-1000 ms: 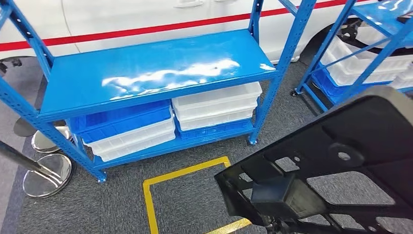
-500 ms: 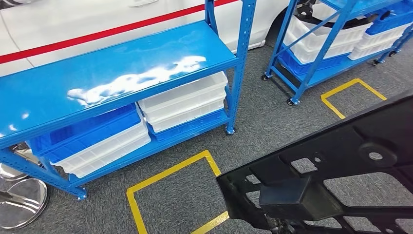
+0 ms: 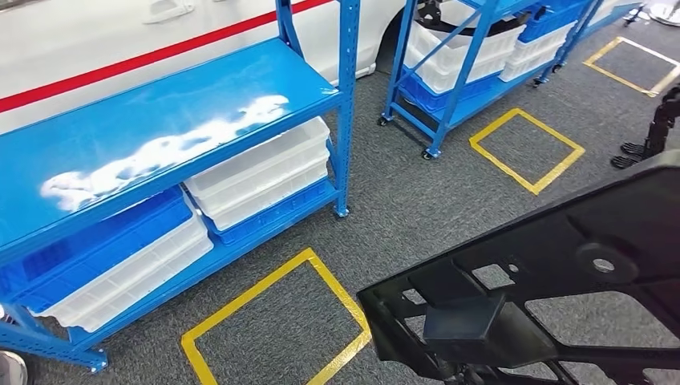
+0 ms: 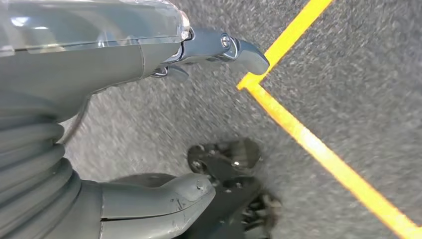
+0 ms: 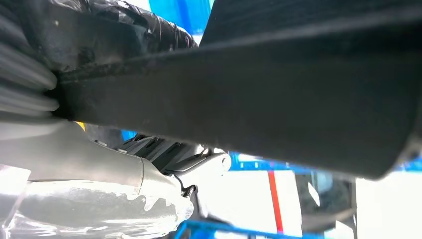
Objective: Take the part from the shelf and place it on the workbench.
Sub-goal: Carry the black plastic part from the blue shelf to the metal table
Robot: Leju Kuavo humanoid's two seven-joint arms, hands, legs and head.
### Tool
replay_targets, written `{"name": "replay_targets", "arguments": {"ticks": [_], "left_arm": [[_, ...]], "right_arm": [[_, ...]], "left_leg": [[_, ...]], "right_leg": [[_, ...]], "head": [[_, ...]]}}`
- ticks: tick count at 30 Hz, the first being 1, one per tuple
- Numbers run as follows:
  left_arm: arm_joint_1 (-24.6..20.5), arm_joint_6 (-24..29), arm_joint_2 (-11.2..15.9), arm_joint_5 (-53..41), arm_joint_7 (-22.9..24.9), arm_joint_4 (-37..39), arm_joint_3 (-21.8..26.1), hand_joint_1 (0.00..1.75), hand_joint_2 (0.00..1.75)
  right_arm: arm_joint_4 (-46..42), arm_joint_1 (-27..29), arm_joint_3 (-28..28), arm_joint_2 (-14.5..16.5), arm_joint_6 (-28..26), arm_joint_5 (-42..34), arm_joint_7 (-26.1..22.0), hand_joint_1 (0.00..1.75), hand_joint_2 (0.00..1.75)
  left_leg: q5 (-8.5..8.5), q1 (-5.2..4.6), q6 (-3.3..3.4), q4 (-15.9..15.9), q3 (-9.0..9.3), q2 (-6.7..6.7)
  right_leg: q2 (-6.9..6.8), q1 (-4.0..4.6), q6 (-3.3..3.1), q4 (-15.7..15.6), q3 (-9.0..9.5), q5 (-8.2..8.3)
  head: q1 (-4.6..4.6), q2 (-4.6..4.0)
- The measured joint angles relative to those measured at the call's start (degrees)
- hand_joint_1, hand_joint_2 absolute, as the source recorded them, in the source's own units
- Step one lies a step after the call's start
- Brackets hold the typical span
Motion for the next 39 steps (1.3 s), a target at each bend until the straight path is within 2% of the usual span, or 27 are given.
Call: {"name": "replay_targets", "arguments": {"ticks": [1,2,4,6,7,9,10,12,14,15,16,17,18,19,20,21,23,25,27,29,31,32,33,34,36,37,39], "left_arm": [[0.09,0.13,-0.03,0.01,0.05,0.00,0.00,0.00,1.75],[0.11,0.23,-0.08,0.00,0.08,0.00,0.00,0.00,1.75],[0.04,0.29,-0.28,-0.04,0.09,0.00,-0.01,0.00,1.75],[-0.03,0.33,-0.45,-0.13,0.13,0.00,-0.03,0.00,1.75],[-0.07,0.37,-0.49,-0.24,0.18,0.00,-0.06,0.00,1.75],[-0.15,0.54,-0.57,-0.55,0.25,-0.01,-0.13,0.00,1.75],[-0.21,0.66,-0.61,-0.72,0.26,-0.01,-0.16,0.00,1.75],[-0.24,0.96,-0.69,-1.05,0.24,-0.02,-0.25,0.00,1.75],[-0.13,1.27,-0.73,-1.41,0.25,-0.01,-0.41,0.00,1.75],[-0.03,1.42,-0.74,-1.55,0.27,0.00,-0.51,0.00,1.75],[0.05,1.55,-0.74,-1.67,0.30,0.00,-0.62,0.00,1.75],[0.10,1.67,-0.74,-1.75,0.32,0.00,-0.73,0.00,1.75],[0.11,1.81,-0.74,-1.80,0.34,0.00,-0.86,0.00,1.75],[0.08,1.96,-0.74,-1.83,0.34,-0.01,-1.02,0.00,1.75],[0.05,2.09,-0.71,-1.87,0.34,-0.02,-1.18,0.00,1.75],[0.03,2.23,-0.68,-1.91,0.31,-0.03,-1.32,0.00,1.75],[-0.02,2.39,-0.63,-1.98,0.27,-0.09,-1.50,0.00,1.75],[-0.06,2.47,-0.71,-2.02,0.25,-0.19,-1.59,0.00,1.75],[-0.10,2.56,-0.86,-2.02,0.21,-0.30,-1.63,0.00,1.75],[-0.04,2.63,-0.94,-2.02,0.17,-0.37,-1.64,0.00,1.75],[0.11,2.63,-0.93,-2.02,0.17,-0.37,-1.63,0.00,1.75],[0.15,2.63,-0.93,-2.02,0.18,-0.37,-1.63,0.00,1.75],[0.12,2.63,-0.93,-2.02,0.18,-0.37,-1.64,0.00,1.75],[0.06,2.63,-0.95,-2.02,0.18,-0.37,-1.66,0.00,1.75],[-0.04,2.63,-0.95,-2.02,0.17,-0.38,-1.68,0.00,1.75],[-0.09,2.64,-0.94,-2.02,0.16,-0.38,-1.69,0.00,1.75],[-0.23,2.68,-0.95,-2.02,0.14,-0.39,-1.71,0.00,1.75]], "right_arm": [[0.00,0.15,0.00,0.00,-0.17,0.08,0.01,1.75,1.75],[-0.01,0.33,0.00,-0.01,-0.31,0.13,0.01,1.75,1.75],[-0.11,0.61,0.00,-0.03,-0.45,0.24,0.02,1.75,1.75],[-0.33,0.67,0.00,-0.03,-0.45,0.31,0.02,1.75,1.75],[-0.51,0.70,0.00,-0.03,-0.45,0.32,0.01,1.75,1.75],[-0.87,0.87,0.00,-0.03,-0.42,0.33,-0.05,1.75,1.75],[-1.05,1.03,0.00,-0.02,-0.37,0.33,-0.09,1.75,1.75],[-1.41,1.28,-0.01,0.02,-0.02,0.31,-0.20,1.75,1.75],[-1.63,1.38,-0.02,0.10,0.54,0.30,-0.36,1.75,1.75],[-1.66,1.43,-0.04,0.14,0.78,0.29,-0.44,1.75,1.75],[-1.66,1.50,-0.07,0.17,0.96,0.27,-0.54,1.75,1.75],[-1.66,1.58,-0.11,0.21,1.12,0.25,-0.64,1.75,1.75],[-1.67,1.64,-0.17,0.27,1.30,0.21,-0.75,1.75,1.75],[-1.67,1.72,-0.27,0.37,1.49,0.15,-0.84,1.75,1.75],[-1.68,1.80,-0.44,0.51,1.62,0.09,-0.92,1.75,1.75],[-1.70,1.88,-0.67,0.65,1.74,0.02,-0.98,1.75,1.75],[-1.77,2.14,-1.21,0.97,1.92,-0.05,-1.10,1.75,1.75],[-1.94,2.60,-1.81,1.25,2.16,-0.05,-1.19,1.75,1.75],[-2.16,2.99,-2.40,1.43,2.34,-0.02,-1.24,1.75,1.75],[-2.27,3.06,-2.78,1.52,2.41,0.01,-1.27,1.75,1.75],[-2.27,3.12,-3.08,1.60,2.41,0.01,-1.26,1.75,1.75],[-2.27,3.20,-3.22,1.62,2.41,0.01,-1.26,1.75,1.75],[-2.27,3.26,-3.34,1.63,2.41,0.01,-1.26,1.75,1.75],[-2.27,3.31,-3.44,1.63,2.41,0.01,-1.26,1.75,1.75],[-2.28,3.29,-3.59,1.65,2.41,0.02,-1.27,1.75,1.75],[-2.29,3.29,-3.65,1.68,2.41,0.02,-1.28,1.75,1.75],[-2.31,3.37,-3.73,1.73,2.41,0.02,-1.29,1.75,1.75]], "left_leg": [[-0.06,-0.06,-0.02,0.07,-0.08,0.84],[-0.13,-0.08,-0.07,0.11,-0.10,1.64],[-0.36,-0.11,-0.37,0.18,0.12,2.93],[-0.71,-0.36,-0.93,0.28,0.42,3.93],[-0.85,-0.48,-1.23,0.32,0.58,4.38],[-0.99,-0.57,-1.81,0.28,0.89,5.40],[-1.27,-0.49,-2.13,0.46,0.95,5.25],[-3.41,-0.27,-2.70,3.07,-0.07,2.82],[-7.47,-0.06,-3.01,10.15,-3.25,-0.14],[-9.03,-0.03,-3.10,14.01,-5.05,-0.66],[-9.56,-0.01,-3.12,16.51,-6.28,-0.84],[-8.86,-0.01,-3.07,16.88,-6.55,-0.90],[-7.02,-0.01,-2.93,14.79,-5.68,-1.10],[-4.59,-0.01,-2.66,10.95,-4.01,-1.81],[-2.72,0.01,-2.31,6.96,-2.29,-3.24],[-1.44,0.02,-2.01,3.59,-0.93,-4.55],[-1.02,-0.11,-1.59,0.97,-0.03,-5.96],[-0.57,-0.10,-1.13,0.31,0.24,-4.64],[0.12,0.18,-0.43,-0.64,0.64,-3.02],[0.39,0.18,-0.02,-1.05,0.71,-1.35],[0.29,0.03,0.01,-1.00,0.67,0.47],[0.20,-0.01,-0.06,-0.98,0.67,1.33],[0.08,0.00,-0.20,-0.97,0.74,2.09],[-0.11,0.03,-0.40,-0.93,0.91,2.77],[-0.63,-0.11,-1.04,-0.73,1.28,3.87],[-0.87,-0.21,-1.39,-0.62,1.42,4.29],[-1.10,-0.39,-2.03,-0.56,1.67,5.05]], "right_leg": [[-0.15,-0.07,0.13,1.71,-0.66,-0.31],[-0.32,-0.11,0.19,1.23,-0.20,0.46],[-1.68,-0.08,0.05,-5.89,3.96,3.81],[-3.92,0.32,-0.69,-12.53,7.71,5.73],[-4.51,0.54,-1.12,-13.91,8.39,5.85],[-3.56,0.74,-1.91,-14.16,8.16,5.93],[-2.98,0.62,-2.27,-14.36,8.11,6.11],[-1.80,0.27,-3.05,-14.81,8.04,6.57],[-0.48,0.23,-3.54,-14.89,7.79,6.86],[0.29,0.30,-3.65,-14.83,7.64,6.92],[1.11,0.37,-3.70,-14.73,7.54,6.95],[1.92,0.42,-3.71,-14.58,7.49,6.96],[2.74,0.45,-3.69,-14.43,7.49,6.94],[3.53,0.47,-3.65,-14.29,7.52,6.92],[4.22,0.52,-3.54,-14.15,7.50,6.91],[4.94,0.52,-3.32,-14.02,7.36,6.95],[6.21,0.30,-2.57,-13.97,6.90,7.22],[7.13,0.12,-1.71,-14.10,6.53,7.59],[4.79,0.36,-1.26,-12.17,5.46,6.21],[1.25,0.38,-0.93,-6.00,2.51,2.56],[0.13,0.00,-0.43,0.52,-0.60,0.03],[-0.09,-0.23,-0.21,1.44,-0.96,0.22],[-0.35,-0.42,-0.04,0.00,-0.07,1.46],[-1.01,-0.59,0.07,-3.77,2.11,3.42],[-2.95,-0.53,-0.15,-11.66,6.55,6.04],[-3.54,-0.36,-0.43,-13.96,7.79,6.55],[-3.07,0.01,-1.11,-14.50,7.85,6.52]], "head": [[0.00,0.00],[0.01,0.00],[0.01,0.00],[0.00,0.00],[0.00,0.00],[-0.01,0.00],[-0.01,0.00],[-0.01,0.00],[-0.02,0.00],[-0.02,0.00],[-0.02,0.00],[-0.02,0.00],[-0.02,0.00],[-0.02,0.00],[-0.01,0.00],[-0.01,0.00],[-0.01,0.00],[-0.01,0.00],[0.01,0.00],[0.01,0.00],[0.01,0.00],[0.01,0.00],[0.01,0.00],[0.01,0.00],[0.01,0.00],[0.00,0.00],[0.00,0.00]]}}
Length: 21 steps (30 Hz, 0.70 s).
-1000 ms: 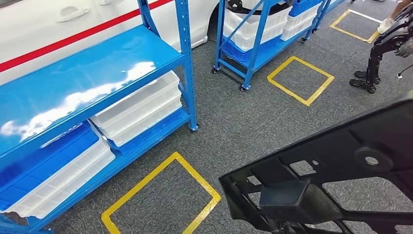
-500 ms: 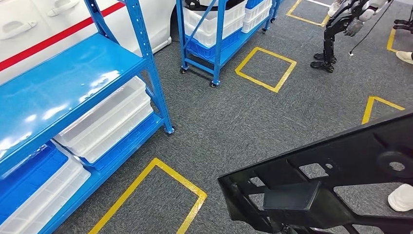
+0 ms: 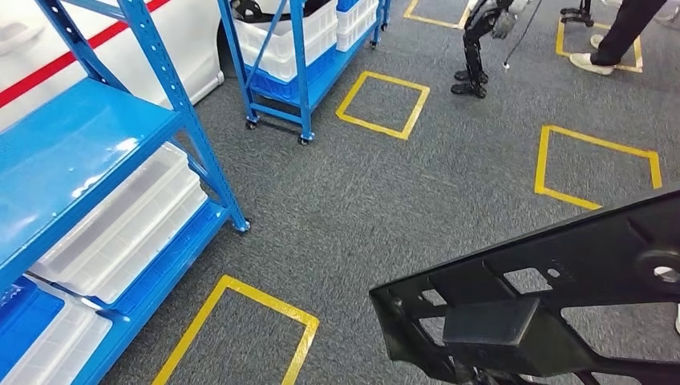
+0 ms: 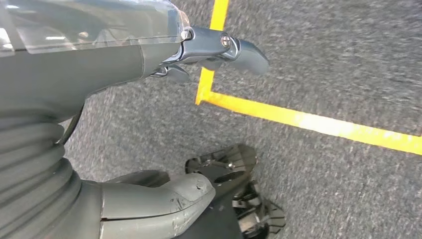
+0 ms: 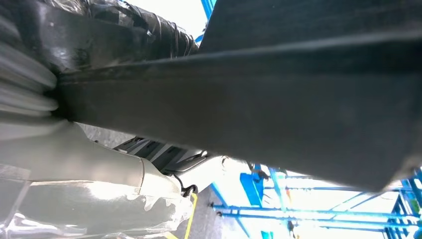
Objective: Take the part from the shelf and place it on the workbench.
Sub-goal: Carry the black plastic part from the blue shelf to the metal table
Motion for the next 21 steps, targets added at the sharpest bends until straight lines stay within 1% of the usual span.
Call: {"name": "replay_targets", "arguments": {"ticks": [1,2,3,4,5,6,7,8,9,10,11,12,13,14,15,16,17,18,19,20,21], "left_arm": [[-0.08,0.02,-0.01,0.00,0.00,0.00,-0.03,0.00,1.75],[-0.16,0.04,-0.02,-0.01,-0.02,-0.01,-0.07,0.00,1.75],[-0.20,0.05,-0.02,-0.01,-0.03,-0.01,-0.11,0.00,1.75],[-0.18,0.07,-0.02,-0.01,-0.04,-0.02,-0.14,0.00,1.75],[-0.10,0.09,-0.02,-0.01,0.01,-0.02,-0.15,0.00,1.75],[0.01,0.13,-0.02,-0.01,0.22,-0.02,-0.15,0.00,1.75],[0.13,0.19,-0.02,0.00,0.58,-0.02,-0.15,0.00,1.75],[0.21,0.24,-0.02,0.00,1.03,-0.02,-0.15,0.00,1.75],[0.23,0.28,-0.04,-0.01,1.48,-0.03,-0.15,0.00,1.75],[0.20,0.30,-0.07,-0.04,1.85,-0.05,-0.16,0.00,1.75],[0.17,0.30,-0.10,-0.09,2.10,-0.09,-0.17,0.00,1.75],[0.15,0.30,-0.12,-0.14,2.30,-0.16,-0.19,0.00,1.75],[0.14,0.30,-0.14,-0.18,2.44,-0.25,-0.21,0.00,1.75],[0.12,0.29,-0.19,-0.21,2.56,-0.34,-0.23,0.00,1.75],[0.11,0.29,-0.24,-0.22,2.63,-0.44,-0.25,0.00,1.75],[0.09,0.28,-0.32,-0.24,2.67,-0.52,-0.27,0.00,1.75],[0.06,0.22,-0.42,-0.25,2.70,-0.61,-0.32,0.00,1.75],[0.06,0.15,-0.52,-0.24,2.73,-0.71,-0.39,0.00,1.75],[0.07,0.05,-0.65,-0.24,2.74,-0.80,-0.50,0.00,1.75],[0.10,-0.05,-0.75,-0.24,2.78,-0.87,-0.60,0.00,1.75],[0.19,-0.11,-0.82,-0.24,2.81,-0.91,-0.69,0.00,1.75]], "right_arm": [[-0.02,0.06,-0.04,0.03,0.00,-0.01,-0.01,1.75,1.75],[-0.05,0.13,-0.09,0.10,0.00,0.00,-0.02,1.75,1.75],[-0.09,0.17,-0.13,0.18,0.01,0.00,-0.03,1.75,1.75],[-0.13,0.17,-0.16,0.27,0.02,0.01,-0.05,1.75,1.75],[-0.16,0.16,-0.20,0.37,0.02,0.02,-0.06,1.75,1.75],[-0.16,0.14,-0.24,0.44,0.03,0.06,-0.07,1.75,1.75],[-0.16,0.17,-0.31,0.56,0.05,0.12,-0.05,1.75,1.75],[-0.16,0.21,-0.40,0.71,0.10,0.19,-0.01,1.75,1.75],[-0.16,0.24,-0.50,0.91,0.20,0.25,0.04,1.75,1.75],[-0.17,0.29,-0.65,1.14,0.37,0.29,0.09,1.75,1.75],[-0.22,0.36,-0.85,1.39,0.58,0.30,0.12,1.75,1.75],[-0.30,0.45,-1.09,1.66,0.82,0.30,0.13,1.75,1.75],[-0.37,0.53,-1.36,1.90,1.07,0.30,0.14,1.75,1.75],[-0.46,0.64,-1.61,2.13,1.31,0.28,0.14,1.75,1.75],[-0.54,0.77,-1.85,2.36,1.60,0.25,0.14,1.75,1.75],[-0.63,0.95,-2.09,2.57,1.96,0.22,0.14,1.75,1.75],[-0.75,1.15,-2.37,2.77,2.44,0.22,0.15,1.75,1.75],[-0.85,1.32,-2.68,2.97,2.96,0.24,0.17,1.75,1.75],[-0.93,1.38,-2.99,3.12,3.49,0.29,0.22,1.75,1.75],[-0.96,1.36,-3.27,3.27,3.93,0.36,0.28,1.75,1.75],[-0.97,1.33,-3.49,3.43,4.21,0.42,0.34,1.75,1.75]], "left_leg": [[-0.15,0.10,-0.30,0.02,0.12,0.15],[-0.64,0.22,-0.60,0.45,0.07,-0.54],[-1.69,0.37,-0.85,1.70,-0.38,-1.76],[-3.40,0.52,-1.03,4.28,-1.51,-3.35],[-5.47,0.57,-1.10,7.99,-3.16,-4.81],[-7.43,0.59,-1.13,12.26,-5.17,-5.52],[-8.71,0.59,-1.13,15.97,-7.01,-5.81],[-8.93,0.59,-1.09,17.99,-8.12,-5.89],[-8.00,0.59,-0.99,17.82,-8.25,-5.94],[-6.07,0.59,-0.84,15.36,-7.30,-6.15],[-3.71,0.61,-0.66,11.44,-5.62,-6.83],[-1.91,0.66,-0.45,7.44,-3.90,-8.31],[-0.71,0.70,-0.28,4.33,-2.64,-9.63],[-0.25,0.67,-0.13,2.57,-1.99,-10.64],[-0.33,0.56,0.06,2.04,-1.88,-11.04],[-0.16,0.43,0.30,1.89,-1.83,-10.44],[0.09,0.42,0.68,1.69,-1.73,-9.74],[0.38,0.45,1.11,1.43,-1.64,-9.00],[0.64,0.51,1.50,1.17,-1.58,-8.16],[0.80,0.53,1.79,0.99,-1.62,-7.29],[0.81,0.39,1.95,0.97,-1.69,-6.39]], "right_leg": [[0.53,-0.07,-0.39,-0.04,-0.08,0.08],[1.04,-0.17,-0.77,-0.17,-0.14,0.20],[1.54,-0.28,-1.18,-0.36,-0.18,0.37],[2.04,-0.39,-1.53,-0.53,-0.20,0.52],[2.56,-0.31,-1.74,-0.56,-0.31,0.58],[3.17,-0.20,-1.89,-0.53,-0.41,0.62],[3.90,-0.08,-1.96,-0.48,-0.49,0.64],[4.64,0.02,-1.99,-0.38,-0.55,0.65],[5.43,0.09,-1.99,-0.22,-0.60,0.65],[6.23,0.12,-1.96,-0.04,-0.62,0.63],[7.01,0.11,-1.90,0.17,-0.65,0.59],[7.70,0.13,-1.77,0.39,-0.74,0.54],[8.38,0.14,-1.52,0.63,-0.91,0.53],[8.98,0.14,-1.18,0.77,-1.14,0.58],[9.57,0.09,-0.76,0.80,-1.37,0.72],[10.24,0.00,-0.28,0.73,-1.58,0.92],[10.42,-0.14,0.07,0.74,-1.73,1.01],[9.48,-0.14,0.31,1.22,-2.04,0.68],[7.86,-0.07,0.51,2.72,-2.81,-0.37],[5.87,-0.01,0.65,5.39,-4.05,-2.07],[4.12,0.07,0.84,9.05,-5.79,-4.15]], "head": [[-0.01,0.00],[0.00,0.00],[-0.01,0.00],[-0.02,0.00],[-0.02,0.00],[-0.02,0.00],[-0.02,0.00],[-0.02,0.00],[-0.02,0.00],[-0.02,0.00],[-0.02,0.00],[-0.01,0.00],[-0.01,0.00],[-0.01,0.00],[-0.01,0.00],[-0.01,0.00],[-0.01,0.00],[0.00,0.00],[0.01,0.00],[0.01,0.00],[0.01,0.00]]}}
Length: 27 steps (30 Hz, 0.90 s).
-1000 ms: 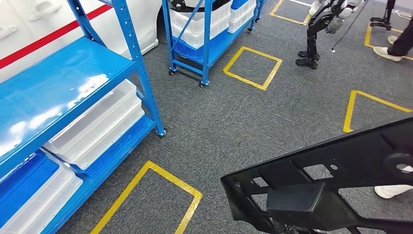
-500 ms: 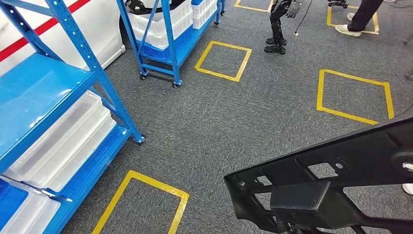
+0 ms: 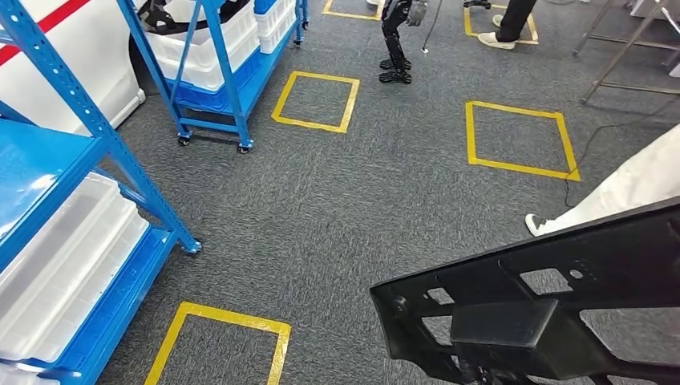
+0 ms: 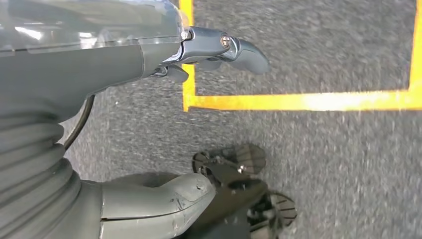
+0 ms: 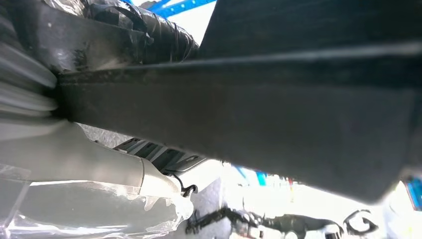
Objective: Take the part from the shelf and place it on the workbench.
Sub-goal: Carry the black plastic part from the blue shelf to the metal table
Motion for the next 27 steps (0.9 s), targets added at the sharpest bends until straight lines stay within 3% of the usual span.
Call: {"name": "replay_targets", "arguments": {"ticks": [2,3,4,5,7,8,9,11,12,14,16,17,18,19,20,22,24,26,27], "left_arm": [[0.22,-0.08,-0.04,0.00,0.06,-0.01,-0.08,0.00,1.75],[0.27,-0.11,-0.06,0.00,0.07,-0.01,-0.10,0.00,1.75],[0.24,-0.13,-0.08,0.00,0.08,-0.01,-0.14,0.00,1.75],[0.18,-0.15,-0.12,0.00,0.07,-0.01,-0.19,0.00,1.75],[0.07,-0.16,-0.22,0.00,0.06,-0.02,-0.28,0.00,1.75],[0.03,-0.16,-0.26,0.00,0.05,-0.02,-0.31,0.00,1.75],[-0.01,-0.16,-0.30,0.01,0.06,-0.02,-0.33,0.00,1.75],[-0.12,-0.13,-0.44,0.04,0.05,-0.05,-0.40,0.00,1.75],[-0.19,-0.06,-0.50,0.08,0.03,-0.09,-0.43,0.00,1.75],[-0.22,0.12,-0.57,0.21,-0.10,-0.16,-0.47,0.00,1.75],[0.03,0.23,-0.56,0.36,-0.75,-0.16,-0.47,0.00,1.75],[0.28,0.24,-0.54,0.42,-1.25,-0.16,-0.47,0.00,1.75],[0.54,0.24,-0.51,0.46,-1.76,-0.16,-0.47,0.00,1.75],[0.76,0.24,-0.47,0.50,-2.15,-0.16,-0.47,0.00,1.75],[0.89,0.24,-0.43,0.52,-2.42,-0.16,-0.47,0.00,1.75],[0.99,0.27,-0.36,0.55,-2.74,-0.15,-0.47,0.00,1.75],[0.99,0.36,-0.32,0.58,-2.98,-0.14,-0.48,0.00,1.75],[0.96,0.48,-0.29,0.63,-3.11,-0.14,-0.49,0.00,1.75],[0.93,0.55,-0.29,0.65,-3.16,-0.14,-0.49,0.00,1.75]], "right_arm": [[0.01,-0.04,-0.32,0.25,0.22,0.05,0.08,1.75,1.75],[0.02,0.00,-0.46,0.34,0.23,0.06,0.09,1.75,1.75],[0.02,0.03,-0.60,0.42,0.23,0.06,0.10,1.75,1.75],[0.02,0.05,-0.72,0.51,0.23,0.06,0.10,1.75,1.75],[0.01,0.02,-0.90,0.69,0.25,0.07,0.13,1.75,1.75],[-0.03,0.01,-0.96,0.80,0.35,0.10,0.15,1.75,1.75],[-0.08,0.02,-1.05,0.96,0.56,0.15,0.18,1.75,1.75],[-0.20,0.26,-1.28,1.35,1.25,0.37,0.26,1.75,1.75],[-0.26,0.45,-1.41,1.60,1.64,0.51,0.28,1.75,1.75],[-0.39,0.66,-1.60,2.16,2.40,0.87,0.31,1.75,1.75],[-0.44,0.80,-1.90,2.73,3.28,1.17,0.34,1.75,1.75],[-0.44,0.92,-2.09,3.01,3.72,1.25,0.36,1.75,1.75],[-0.44,1.09,-2.32,3.27,4.09,1.30,0.37,1.75,1.75],[-0.44,1.24,-2.52,3.52,4.36,1.33,0.37,1.75,1.75],[-0.44,1.38,-2.71,3.74,4.57,1.36,0.36,1.75,1.75],[-0.44,1.55,-2.99,4.10,4.97,1.46,0.35,1.75,1.75],[-0.44,1.72,-3.21,4.39,5.39,1.67,0.33,1.75,1.75],[-0.44,2.04,-3.52,4.68,5.76,1.89,0.31,1.75,1.75],[-0.44,2.27,-3.73,4.81,5.92,1.96,0.31,1.75,1.75]], "left_leg": [[-0.08,-0.25,0.12,0.03,-0.11,1.87],[-0.15,-0.33,0.12,0.04,-0.12,2.76],[-0.25,-0.38,0.07,0.04,-0.06,3.55],[-0.40,-0.41,-0.03,0.04,0.11,4.25],[-0.77,-0.58,-0.43,0.07,0.50,5.40],[-0.93,-0.68,-0.68,0.08,0.65,5.84],[-1.05,-0.77,-0.95,0.07,0.77,6.28],[-1.23,-0.82,-1.48,-0.06,1.02,7.10],[-1.66,-0.75,-1.75,0.26,1.09,6.67],[-4.17,-0.49,-2.20,3.85,-0.19,3.92],[-7.91,-0.24,-2.46,11.38,-3.49,1.18],[-8.95,-0.19,-2.56,14.65,-5.14,0.73],[-8.89,-0.18,-2.62,16.25,-6.12,0.56],[-7.57,-0.15,-2.62,15.56,-6.10,0.45],[-5.30,-0.09,-2.56,12.68,-5.09,0.06],[-1.53,0.14,-2.36,5.14,-2.17,-2.51],[-0.72,0.19,-2.14,1.60,-0.87,-4.55],[-0.62,0.05,-1.65,1.18,-0.71,-3.83],[-0.36,0.05,-1.24,0.85,-0.56,-3.09]], "right_leg": [[-1.10,-0.07,0.32,6.75,-3.08,-2.80],[-1.25,-0.09,0.37,7.75,-3.40,-2.72],[-1.48,-0.08,0.33,6.23,-2.39,-1.51],[-2.01,-0.02,0.19,2.64,-0.24,0.33],[-4.17,0.41,-0.49,-5.48,4.38,2.95],[-4.89,0.68,-0.91,-7.75,5.62,3.41],[-5.14,0.93,-1.29,-8.61,5.99,3.35],[-3.92,0.91,-1.93,-8.78,5.85,3.57],[-3.34,0.75,-2.26,-9.09,5.90,3.73],[-2.22,0.37,-2.96,-9.71,6.09,4.13],[-1.00,0.45,-3.28,-9.77,6.00,4.25],[-0.22,0.50,-3.31,-9.72,5.97,4.25],[0.60,0.54,-3.33,-9.61,5.97,4.23],[1.48,0.55,-3.30,-9.45,5.98,4.20],[2.35,0.53,-3.22,-9.22,5.99,4.11],[3.87,0.52,-2.89,-8.59,5.77,3.88],[5.19,0.44,-2.26,-8.21,5.24,3.90],[6.51,0.23,-1.43,-8.29,4.77,4.26],[6.08,0.17,-1.14,-8.15,4.60,4.23]], "head": [[-0.01,0.00],[-0.01,0.00],[-0.01,0.00],[-0.01,0.00],[-0.01,0.00],[-0.02,0.00],[-0.02,0.00],[-0.02,0.00],[-0.01,0.00],[-0.03,0.00],[-0.04,0.00],[-0.03,0.00],[-0.04,0.00],[-0.04,0.00],[-0.04,0.00],[-0.03,0.00],[-0.03,0.00],[-0.03,0.00],[-0.03,0.00]]}}
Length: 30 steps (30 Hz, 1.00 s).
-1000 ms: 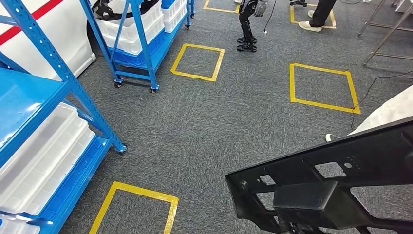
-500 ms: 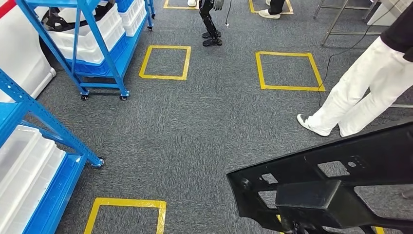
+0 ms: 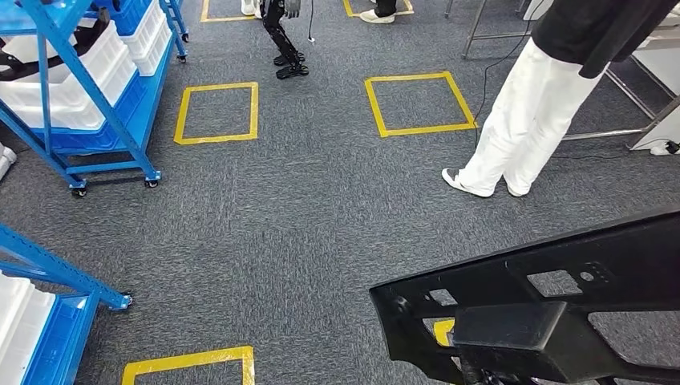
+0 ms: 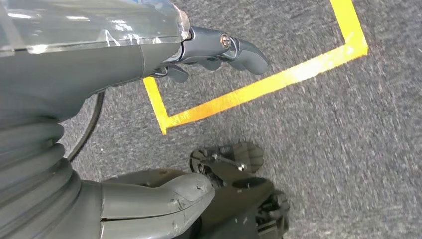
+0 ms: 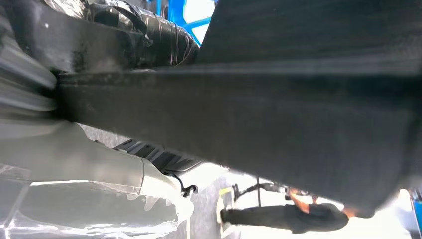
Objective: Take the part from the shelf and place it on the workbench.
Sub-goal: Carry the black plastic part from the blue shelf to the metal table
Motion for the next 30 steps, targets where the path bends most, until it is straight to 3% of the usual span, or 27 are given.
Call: {"name": "replay_targets", "arguments": {"ticks": [2,3,4,6,7,9,10,12,13,15,17,19,20,21,22,24,26,28,30], "left_arm": [[-0.01,0.12,-0.02,0.02,-0.12,0.00,-0.01,0.00,1.75],[0.04,0.15,-0.02,0.03,-0.17,0.00,-0.01,0.00,1.75],[0.16,0.18,-0.01,0.04,-0.21,0.00,-0.01,0.00,1.75],[0.37,0.25,0.07,0.10,-0.25,0.02,0.00,0.00,1.75],[0.40,0.29,0.10,0.14,-0.27,0.05,0.00,0.00,1.75],[0.34,0.36,0.10,0.20,-0.34,0.12,0.00,0.00,1.75],[0.31,0.39,0.10,0.21,-0.38,0.14,0.00,0.00,1.75],[0.26,0.48,0.11,0.23,-0.42,0.15,0.00,0.00,1.75],[0.20,0.51,0.11,0.23,-0.42,0.16,-0.01,0.00,1.75],[0.03,0.54,0.08,0.21,-0.42,0.17,-0.03,0.00,1.75],[-0.05,0.53,0.04,0.16,-0.45,0.19,-0.06,0.00,1.75],[0.07,0.51,0.04,0.08,-0.48,0.21,-0.07,0.00,1.75],[0.19,0.49,0.04,0.03,-0.48,0.23,-0.07,0.00,1.75],[0.31,0.47,0.04,-0.01,-0.46,0.24,-0.07,0.00,1.75],[0.39,0.45,0.05,-0.02,-0.45,0.24,-0.07,0.00,1.75],[0.39,0.42,0.05,-0.02,-0.42,0.24,-0.07,0.00,1.75],[0.35,0.38,0.10,-0.02,-0.40,0.24,-0.07,0.00,1.75],[0.27,0.34,0.14,-0.02,-0.35,0.24,-0.07,0.00,1.75],[0.16,0.33,0.13,-0.01,-0.28,0.24,-0.07,0.00,1.75]], "right_arm": [[0.00,0.27,-0.40,0.20,0.30,0.08,-0.02,1.75,1.75],[0.00,0.33,-0.55,0.25,0.40,0.09,-0.03,1.75,1.75],[0.00,0.32,-0.63,0.28,0.47,0.09,-0.03,1.75,1.75],[0.01,0.42,-0.83,0.34,0.57,0.09,-0.03,1.75,1.75],[0.02,0.50,-0.97,0.39,0.69,0.09,-0.03,1.75,1.75],[0.02,0.64,-1.33,0.54,1.07,0.09,-0.03,1.75,1.75],[0.02,0.64,-1.47,0.62,1.23,0.09,-0.03,1.75,1.75],[0.01,0.68,-1.62,0.77,1.39,0.10,-0.04,1.75,1.75],[0.01,0.71,-1.67,0.84,1.41,0.10,-0.04,1.75,1.75],[0.00,0.91,-1.73,0.99,1.43,0.11,-0.04,1.75,1.75],[-0.01,1.02,-1.79,1.18,1.46,0.14,-0.02,1.75,1.75],[-0.01,0.99,-1.84,1.31,1.51,0.15,0.02,1.75,1.75],[0.00,0.97,-1.86,1.34,1.52,0.16,0.04,1.75,1.75],[0.00,0.97,-1.87,1.37,1.52,0.16,0.06,1.75,1.75],[0.00,0.98,-1.89,1.39,1.52,0.16,0.09,1.75,1.75],[0.00,0.98,-1.92,1.43,1.52,0.17,0.15,1.75,1.75],[0.00,0.93,-1.92,1.43,1.52,0.19,0.24,1.75,1.75],[0.00,0.90,-1.92,1.45,1.52,0.22,0.38,1.75,1.75],[0.00,1.00,-1.94,1.48,1.52,0.26,0.55,1.75,1.75]], "left_leg": [[0.53,0.09,0.79,-0.69,0.19,1.58],[0.61,0.03,1.02,-0.83,0.21,2.43],[0.59,-0.06,1.16,-0.86,0.16,3.30],[0.46,-0.18,1.22,-0.85,0.11,5.13],[0.35,-0.20,1.17,-0.84,0.13,5.97],[0.04,-0.20,0.89,-0.84,0.45,7.38],[-0.18,-0.31,0.63,-0.82,0.65,7.96],[-0.63,-0.52,0.00,-0.75,1.03,8.92],[-0.79,-0.59,-0.31,-0.75,1.17,9.37],[-1.14,-0.47,-0.85,-0.66,1.57,9.97],[-3.02,-0.22,-1.31,1.79,0.80,7.89],[-6.70,-0.02,-1.55,8.71,-2.45,4.71],[-8.22,0.01,-1.62,12.65,-4.46,3.97],[-8.80,0.02,-1.67,15.44,-6.04,3.68],[-8.15,0.02,-1.66,16.19,-6.75,3.57],[-3.93,0.07,-1.48,11.27,-5.20,2.85],[-0.46,0.24,-1.19,3.91,-2.39,0.21],[0.07,0.22,-0.92,0.93,-1.30,-1.35],[0.31,0.17,-0.35,0.44,-1.04,-0.20]], "right_leg": [[-3.24,0.13,0.41,2.59,-1.29,-1.75],[-5.32,0.14,0.54,5.51,-2.64,-3.51],[-6.53,0.11,0.75,9.16,-4.42,-5.43],[-7.19,-0.16,1.12,14.62,-7.01,-7.29],[-7.34,-0.28,1.24,14.68,-6.95,-6.70],[-8.35,-0.41,1.25,8.71,-3.51,-3.26],[-9.59,-0.22,1.10,4.81,-1.31,-1.93],[-11.16,0.24,0.54,0.03,1.28,-0.81],[-11.20,0.52,0.24,-0.41,1.39,-1.02],[-9.91,0.49,-0.39,-0.63,1.29,-0.87],[-8.75,0.20,-1.22,-1.12,1.49,-0.58],[-7.54,0.08,-1.78,-1.33,1.59,-0.43],[-6.83,0.12,-1.88,-1.29,1.55,-0.43],[-6.05,0.16,-1.90,-1.24,1.56,-0.44],[-5.22,0.19,-1.89,-1.15,1.60,-0.47],[-3.54,0.17,-1.72,-0.85,1.73,-0.62],[-2.09,0.19,-1.31,-0.33,1.60,-0.87],[-0.85,0.14,-0.64,-0.06,1.15,-0.89],[0.33,-0.09,0.18,-0.19,0.80,-0.66]], "head": [[0.01,0.00],[0.01,0.00],[0.02,0.00],[0.01,0.00],[0.02,0.00],[0.02,0.00],[0.01,0.00],[0.01,0.00],[0.00,0.00],[0.00,0.00],[0.00,0.00],[-0.01,0.00],[-0.01,0.00],[-0.01,0.00],[-0.01,0.00],[-0.01,0.00],[0.00,0.00],[-0.01,0.00],[-0.01,0.00]]}}
